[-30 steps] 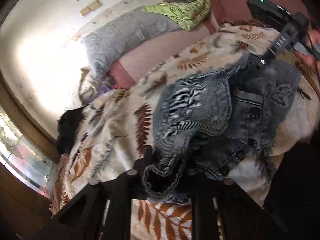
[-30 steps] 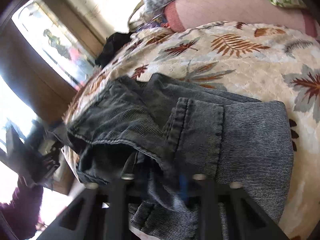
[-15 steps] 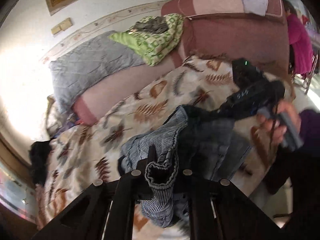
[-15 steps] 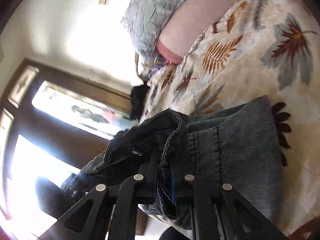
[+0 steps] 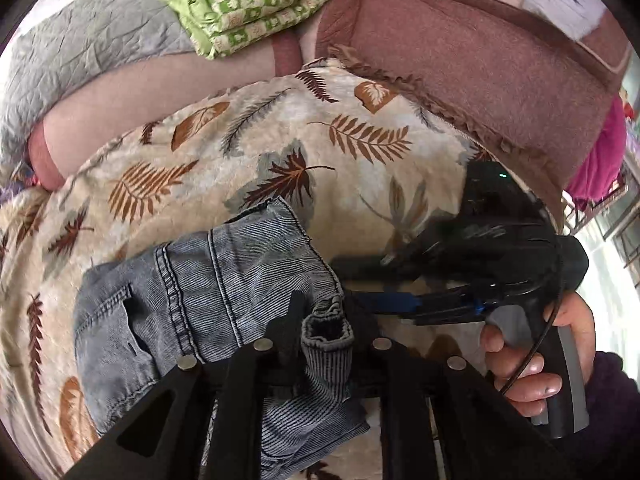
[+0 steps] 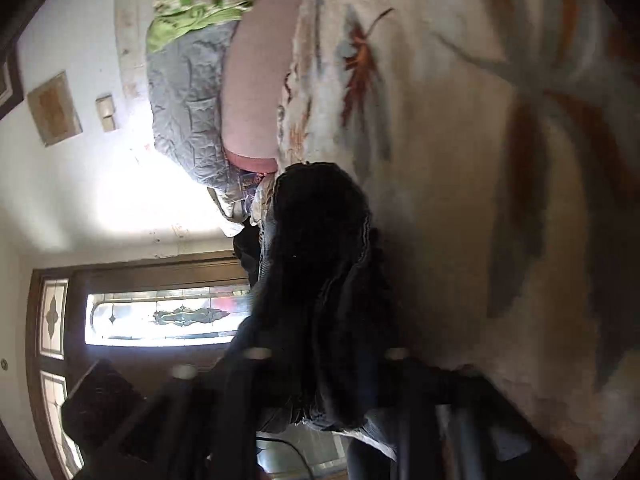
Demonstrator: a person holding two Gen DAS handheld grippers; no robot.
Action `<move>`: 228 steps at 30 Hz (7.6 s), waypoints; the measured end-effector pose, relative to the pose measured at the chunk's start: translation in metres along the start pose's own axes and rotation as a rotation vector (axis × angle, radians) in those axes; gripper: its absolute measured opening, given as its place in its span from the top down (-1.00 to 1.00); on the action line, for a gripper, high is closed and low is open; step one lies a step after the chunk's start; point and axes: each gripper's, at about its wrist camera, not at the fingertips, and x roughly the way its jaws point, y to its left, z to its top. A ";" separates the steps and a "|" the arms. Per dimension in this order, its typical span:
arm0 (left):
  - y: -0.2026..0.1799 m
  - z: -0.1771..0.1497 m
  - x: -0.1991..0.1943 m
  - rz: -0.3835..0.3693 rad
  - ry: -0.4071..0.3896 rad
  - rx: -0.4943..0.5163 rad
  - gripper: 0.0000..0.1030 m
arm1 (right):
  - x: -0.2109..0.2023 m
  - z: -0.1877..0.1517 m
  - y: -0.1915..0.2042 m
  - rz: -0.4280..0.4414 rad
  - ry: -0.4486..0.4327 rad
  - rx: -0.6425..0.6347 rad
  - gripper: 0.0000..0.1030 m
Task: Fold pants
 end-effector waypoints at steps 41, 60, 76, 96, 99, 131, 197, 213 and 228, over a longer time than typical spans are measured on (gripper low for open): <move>0.113 -0.152 -0.026 0.282 0.085 -0.185 -0.10 | 0.039 -0.094 0.048 -0.567 0.002 -0.519 0.38; 0.195 -0.044 -0.021 0.326 0.047 -0.333 -0.10 | 0.074 -0.092 0.143 -0.574 -0.120 -0.832 0.45; 0.212 -0.056 0.016 0.418 0.140 -0.377 -0.30 | 0.110 -0.060 0.115 -0.611 -0.054 -0.783 0.53; 0.120 -0.146 -0.063 0.429 0.061 -0.274 -0.36 | 0.061 -0.162 0.099 -0.497 0.030 -0.845 0.47; 0.108 -0.148 -0.090 0.449 -0.010 -0.283 -0.38 | 0.027 -0.162 0.108 -0.456 -0.062 -0.851 0.23; 0.045 -0.139 -0.203 0.702 -0.338 -0.375 -0.69 | -0.037 -0.254 0.183 -0.541 -0.516 -1.202 -0.35; 0.065 -0.151 -0.190 0.703 -0.293 -0.435 -0.69 | -0.013 -0.254 0.175 -0.575 -0.428 -1.198 -0.36; 0.067 -0.153 -0.193 0.699 -0.307 -0.454 -0.69 | -0.004 -0.261 0.179 -0.577 -0.415 -1.218 -0.36; 0.066 -0.158 -0.212 0.707 -0.353 -0.476 -0.69 | -0.001 -0.279 0.193 -0.560 -0.417 -1.256 -0.36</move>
